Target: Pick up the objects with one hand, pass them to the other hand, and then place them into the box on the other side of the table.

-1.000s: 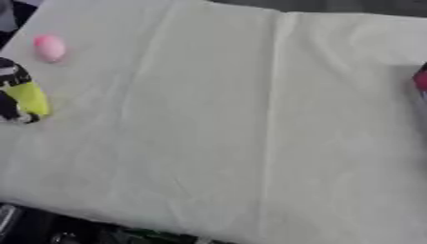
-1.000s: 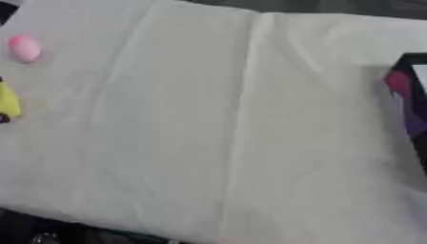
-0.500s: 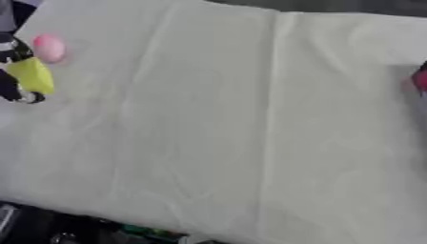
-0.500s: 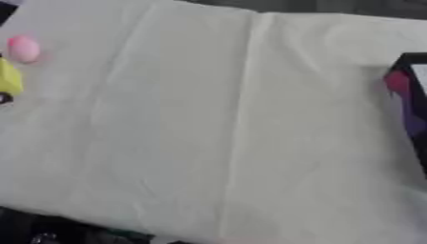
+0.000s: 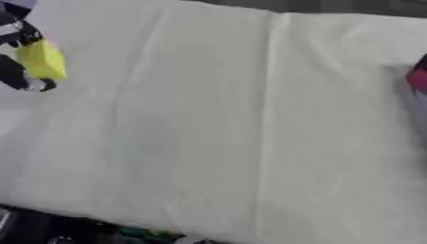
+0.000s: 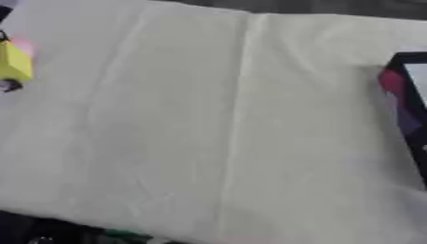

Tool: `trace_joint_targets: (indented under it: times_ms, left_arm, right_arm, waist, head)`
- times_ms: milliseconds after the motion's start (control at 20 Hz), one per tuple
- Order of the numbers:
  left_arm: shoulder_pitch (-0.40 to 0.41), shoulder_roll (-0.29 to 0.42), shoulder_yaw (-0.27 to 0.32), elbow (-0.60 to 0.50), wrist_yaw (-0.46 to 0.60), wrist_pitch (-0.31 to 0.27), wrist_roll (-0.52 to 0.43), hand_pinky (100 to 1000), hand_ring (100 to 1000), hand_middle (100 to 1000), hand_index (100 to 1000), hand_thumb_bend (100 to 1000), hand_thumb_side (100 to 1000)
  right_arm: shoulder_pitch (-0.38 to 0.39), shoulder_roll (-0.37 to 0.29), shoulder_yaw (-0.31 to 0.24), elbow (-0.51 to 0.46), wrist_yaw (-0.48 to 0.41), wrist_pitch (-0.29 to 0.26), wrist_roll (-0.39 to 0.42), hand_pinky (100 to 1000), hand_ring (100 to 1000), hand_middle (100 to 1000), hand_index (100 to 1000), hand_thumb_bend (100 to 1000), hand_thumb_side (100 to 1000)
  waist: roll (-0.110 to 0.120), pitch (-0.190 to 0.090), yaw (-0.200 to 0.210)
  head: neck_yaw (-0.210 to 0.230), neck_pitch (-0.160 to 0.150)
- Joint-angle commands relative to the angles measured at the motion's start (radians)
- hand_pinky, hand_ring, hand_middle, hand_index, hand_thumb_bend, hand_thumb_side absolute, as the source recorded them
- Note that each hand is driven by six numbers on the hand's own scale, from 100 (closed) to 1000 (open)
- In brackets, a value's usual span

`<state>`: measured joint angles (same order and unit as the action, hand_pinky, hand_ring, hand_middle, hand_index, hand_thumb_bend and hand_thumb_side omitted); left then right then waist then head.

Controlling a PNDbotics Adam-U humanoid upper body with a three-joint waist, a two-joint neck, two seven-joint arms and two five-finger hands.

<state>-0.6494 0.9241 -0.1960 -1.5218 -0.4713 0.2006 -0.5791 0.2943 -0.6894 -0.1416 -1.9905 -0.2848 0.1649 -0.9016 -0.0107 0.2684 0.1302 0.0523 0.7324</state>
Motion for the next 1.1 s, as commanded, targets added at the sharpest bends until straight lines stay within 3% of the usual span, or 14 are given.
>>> trace_joint_targets:
  times_ms: [50,600,650,700,1100]
  left_arm:
    - [-0.027,0.005,-0.008,-0.051,0.059,0.007,0.029,794,683,597,496,100,171]
    - [-0.051,-0.11,-0.067,-0.097,0.121,-0.016,0.132,774,649,584,486,100,229]
    - [-0.053,-0.127,-0.07,-0.096,0.129,-0.022,0.141,774,646,583,486,100,233]
    - [-0.057,-0.144,-0.073,-0.096,0.142,-0.028,0.151,773,643,581,484,100,255]
    - [-0.089,-0.264,-0.107,-0.091,0.074,-0.08,0.206,768,635,576,479,100,237]
  right_arm:
    - [-0.006,-0.044,-0.015,-0.009,0.012,-0.015,0.003,642,701,701,785,826,226]
    - [-0.065,-0.115,0.003,-0.009,0.032,-0.057,0.071,649,712,711,791,823,224]
    - [-0.074,-0.125,0.004,-0.009,0.032,-0.06,0.079,651,715,712,792,940,324]
    - [-0.085,-0.136,0.005,-0.009,0.032,-0.064,0.089,652,718,716,792,823,223]
    - [-0.179,-0.216,0.027,-0.009,0.032,-0.061,0.187,665,731,727,798,829,229]
  waist:
    - [-0.013,-0.025,-0.001]
    - [-0.024,-0.037,-0.014]
    - [-0.025,-0.038,-0.015]
    - [-0.027,-0.039,-0.016]
    - [-0.035,-0.05,-0.028]
  head:
    - [-0.022,-0.011]
    - [-0.097,-0.003]
    - [-0.102,-0.002]
    - [-0.107,0.0]
    - [-0.121,0.01]
